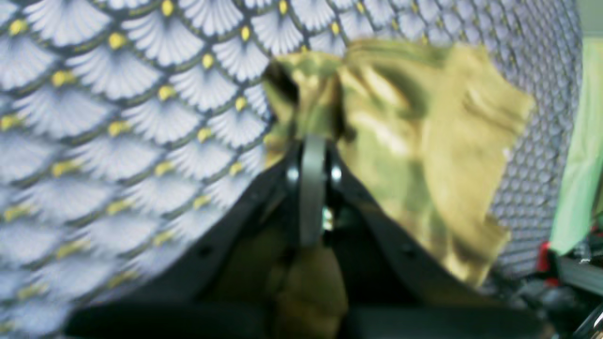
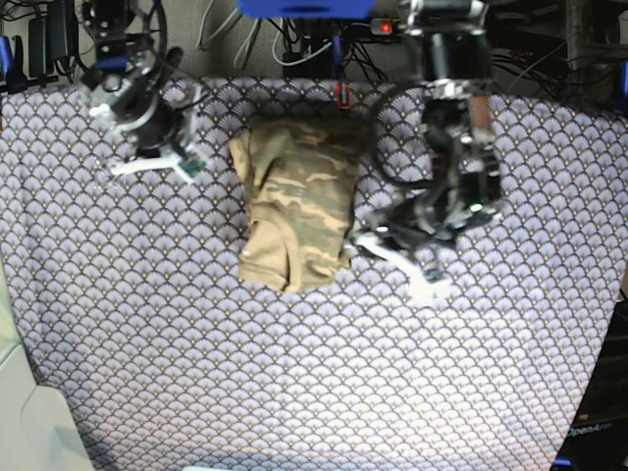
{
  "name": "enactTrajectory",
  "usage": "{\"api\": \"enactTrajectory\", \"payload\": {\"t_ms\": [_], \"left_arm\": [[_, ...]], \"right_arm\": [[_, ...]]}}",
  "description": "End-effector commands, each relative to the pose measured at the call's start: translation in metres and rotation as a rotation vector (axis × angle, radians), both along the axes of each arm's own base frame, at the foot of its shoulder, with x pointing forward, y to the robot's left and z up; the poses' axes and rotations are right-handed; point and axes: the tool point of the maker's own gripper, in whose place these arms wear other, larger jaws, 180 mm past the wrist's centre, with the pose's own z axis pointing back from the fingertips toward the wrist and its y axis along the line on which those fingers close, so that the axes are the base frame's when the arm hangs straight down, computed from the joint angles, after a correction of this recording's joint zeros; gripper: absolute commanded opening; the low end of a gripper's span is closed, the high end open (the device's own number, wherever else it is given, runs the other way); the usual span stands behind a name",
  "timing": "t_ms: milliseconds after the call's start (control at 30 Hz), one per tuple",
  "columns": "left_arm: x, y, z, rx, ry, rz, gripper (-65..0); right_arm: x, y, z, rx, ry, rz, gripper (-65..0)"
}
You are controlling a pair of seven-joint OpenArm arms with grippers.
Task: Fold the T-shirt properly
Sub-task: 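Release the bundle and raise both grippers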
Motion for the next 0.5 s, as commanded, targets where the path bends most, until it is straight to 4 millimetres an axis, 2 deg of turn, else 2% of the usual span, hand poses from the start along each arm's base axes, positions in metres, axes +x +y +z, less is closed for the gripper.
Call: {"api": "enactTrajectory", "payload": {"t_ms": [0, 100, 200, 333, 467], "left_arm": [[-0.001, 0.01, 0.011, 0.025, -0.037, -0.001, -65.0], [-0.031, 0.053, -0.001, 0.149, 0.007, 0.019, -65.0], [-0.068, 0.095, -0.025, 0.257, 0.087, 0.061, -65.0], [-0.098, 0.138, -0.04, 0.354, 0.135, 0.111, -65.0], [-0.114, 0.159, -0.041, 0.379, 0.152, 0.157, -65.0]], "right_arm": [[0.013, -0.012, 0.016, -0.014, -0.062, -0.025, -65.0], [0.031, -0.034, 0.031, -0.037, -0.117, -0.09, -65.0], [0.047, -0.042, 0.046, -0.026, -0.174, -0.136, -65.0], [0.076, -0.033, 0.068, -0.011, -0.244, -0.129, -65.0], [0.099, -0.018, 0.084, -0.031, -0.268, -0.102, -65.0]]}}
